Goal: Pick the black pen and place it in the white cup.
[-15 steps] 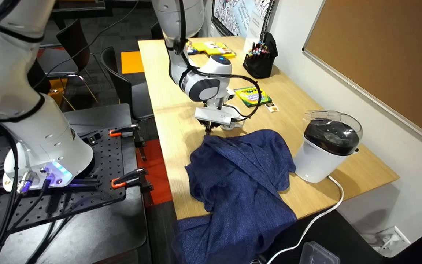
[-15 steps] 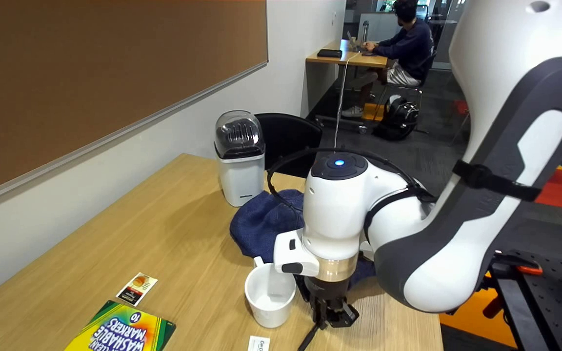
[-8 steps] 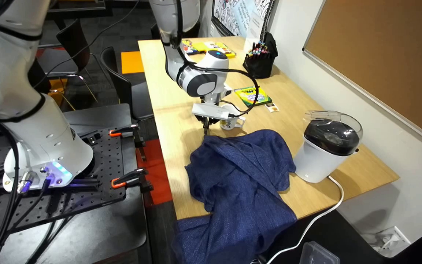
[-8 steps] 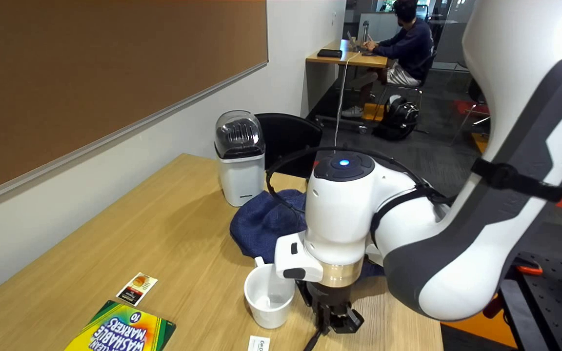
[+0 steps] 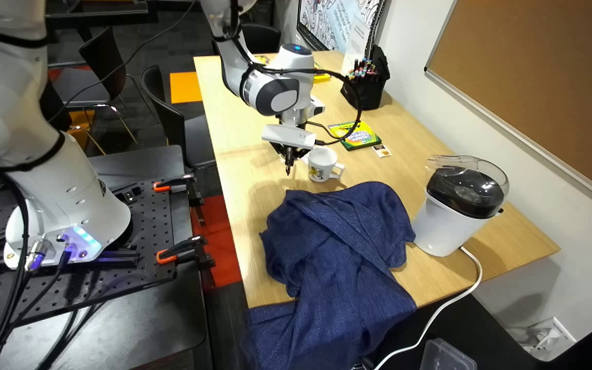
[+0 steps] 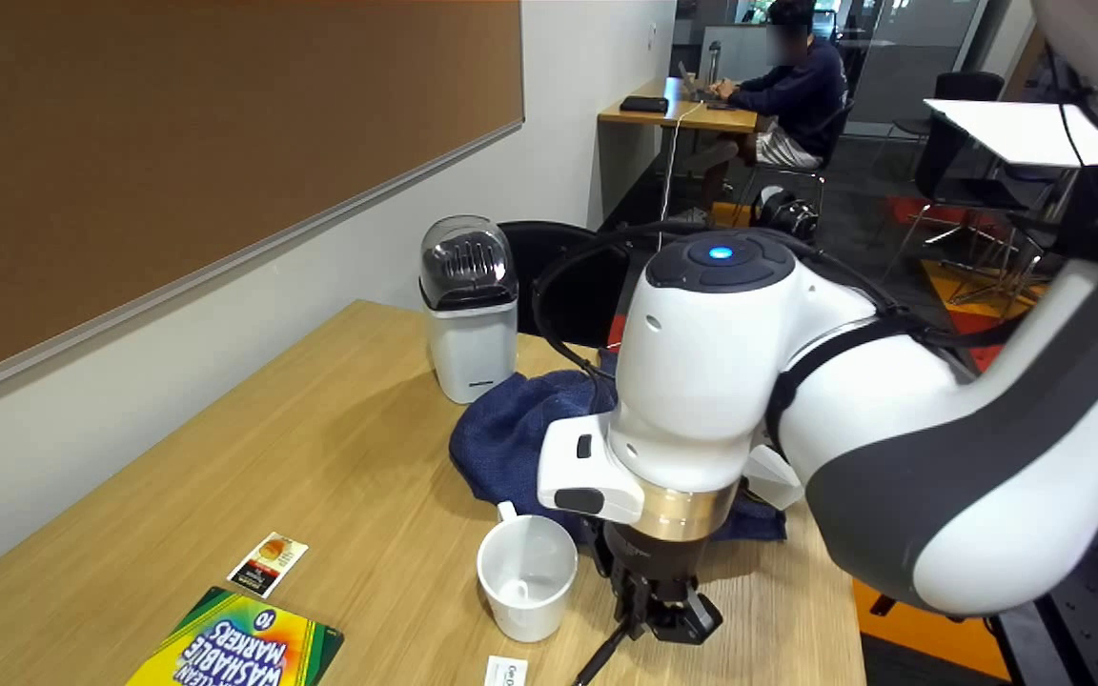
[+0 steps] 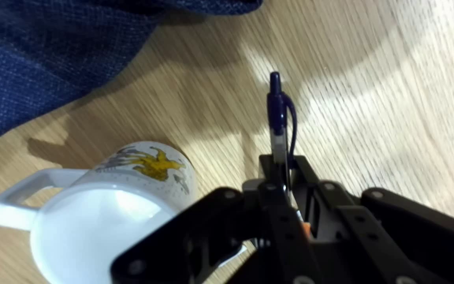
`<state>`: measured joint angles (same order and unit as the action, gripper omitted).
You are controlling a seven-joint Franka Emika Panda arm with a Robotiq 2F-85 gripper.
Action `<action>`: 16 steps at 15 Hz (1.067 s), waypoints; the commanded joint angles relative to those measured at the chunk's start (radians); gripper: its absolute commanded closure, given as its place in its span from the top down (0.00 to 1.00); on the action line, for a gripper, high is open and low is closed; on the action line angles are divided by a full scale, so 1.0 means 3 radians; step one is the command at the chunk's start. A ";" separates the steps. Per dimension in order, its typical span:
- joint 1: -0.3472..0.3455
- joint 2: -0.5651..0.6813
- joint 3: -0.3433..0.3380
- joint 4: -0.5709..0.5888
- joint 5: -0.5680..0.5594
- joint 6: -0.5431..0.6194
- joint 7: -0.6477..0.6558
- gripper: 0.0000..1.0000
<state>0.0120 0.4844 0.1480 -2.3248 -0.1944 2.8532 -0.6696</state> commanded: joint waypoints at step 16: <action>0.0040 -0.1302 -0.0128 -0.0354 0.0102 -0.0548 0.1151 0.04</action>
<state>0.0090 0.1727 0.1355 -2.4067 -0.1705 2.7535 -0.4008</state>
